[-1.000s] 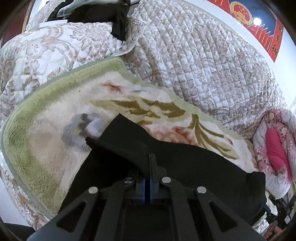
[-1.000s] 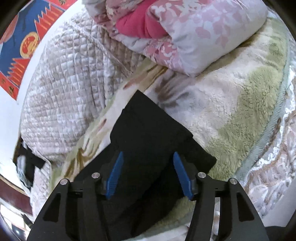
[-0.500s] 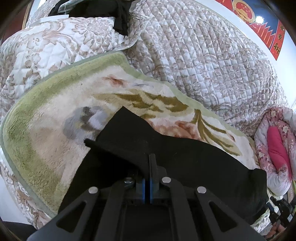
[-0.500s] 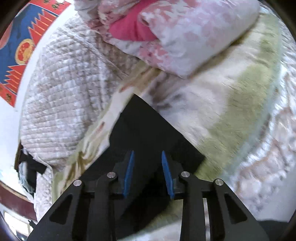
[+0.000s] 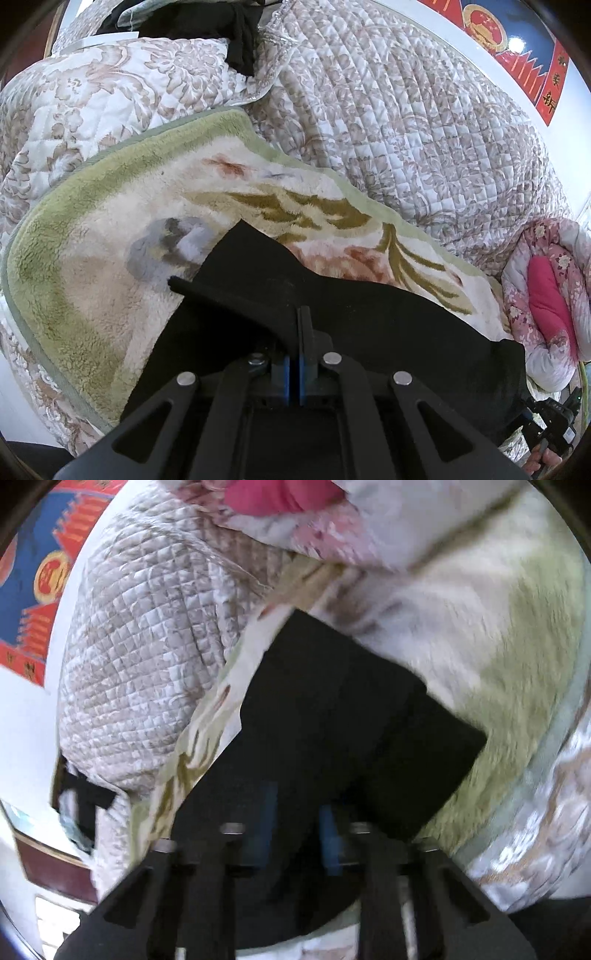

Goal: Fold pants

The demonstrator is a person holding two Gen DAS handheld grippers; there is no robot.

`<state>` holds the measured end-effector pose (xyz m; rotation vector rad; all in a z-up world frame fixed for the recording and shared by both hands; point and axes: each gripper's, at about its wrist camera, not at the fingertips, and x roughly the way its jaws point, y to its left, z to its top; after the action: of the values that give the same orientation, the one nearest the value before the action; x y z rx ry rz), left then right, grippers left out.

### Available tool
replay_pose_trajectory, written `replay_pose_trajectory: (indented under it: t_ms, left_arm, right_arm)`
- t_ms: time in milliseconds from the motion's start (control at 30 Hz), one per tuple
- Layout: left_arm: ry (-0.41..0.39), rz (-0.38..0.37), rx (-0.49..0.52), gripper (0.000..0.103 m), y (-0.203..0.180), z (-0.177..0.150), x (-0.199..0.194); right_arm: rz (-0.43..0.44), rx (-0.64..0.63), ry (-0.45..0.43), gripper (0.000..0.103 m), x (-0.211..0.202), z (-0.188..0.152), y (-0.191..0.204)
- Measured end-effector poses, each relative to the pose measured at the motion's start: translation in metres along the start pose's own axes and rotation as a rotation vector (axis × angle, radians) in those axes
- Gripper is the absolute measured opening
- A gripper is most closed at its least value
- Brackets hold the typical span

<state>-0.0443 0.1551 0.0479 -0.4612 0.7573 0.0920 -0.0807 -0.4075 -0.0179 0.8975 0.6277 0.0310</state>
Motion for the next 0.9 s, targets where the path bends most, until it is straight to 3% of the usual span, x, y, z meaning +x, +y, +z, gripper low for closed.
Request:
replay_pose_trajectory:
  t_ms: [133, 233, 400, 600, 800, 900]
  left_arm:
    - [-0.013, -0.009, 0.005, 0.004, -0.001, 0.001, -0.006]
    - [-0.028, -0.008, 0.033, 0.004, -0.004, -0.002, -0.015]
    - [0.019, -0.003, 0.003, 0.004, 0.002, -0.008, -0.004]
    - [0.019, -0.004, 0.006, 0.004, 0.003, -0.010, -0.004]
    - [0.035, -0.001, 0.004, 0.004, 0.006, -0.012, 0.000]
    - [0.037, 0.002, -0.001, 0.004, 0.007, -0.012, 0.000]
  right_arm:
    - [0.011, -0.051, -0.019, 0.006, -0.016, -0.002, 0.012]
    - [-0.054, -0.103, -0.016, 0.006, -0.019, -0.004, 0.018]
    - [-0.052, 0.016, 0.006, 0.007, -0.011, 0.001, -0.004]
    - [-0.063, -0.017, -0.049, 0.021, -0.024, 0.006, 0.007]
    - [-0.110, -0.029, -0.061, 0.021, -0.016, 0.017, 0.003]
    - [-0.099, -0.028, -0.058, 0.011, -0.013, 0.020, -0.002]
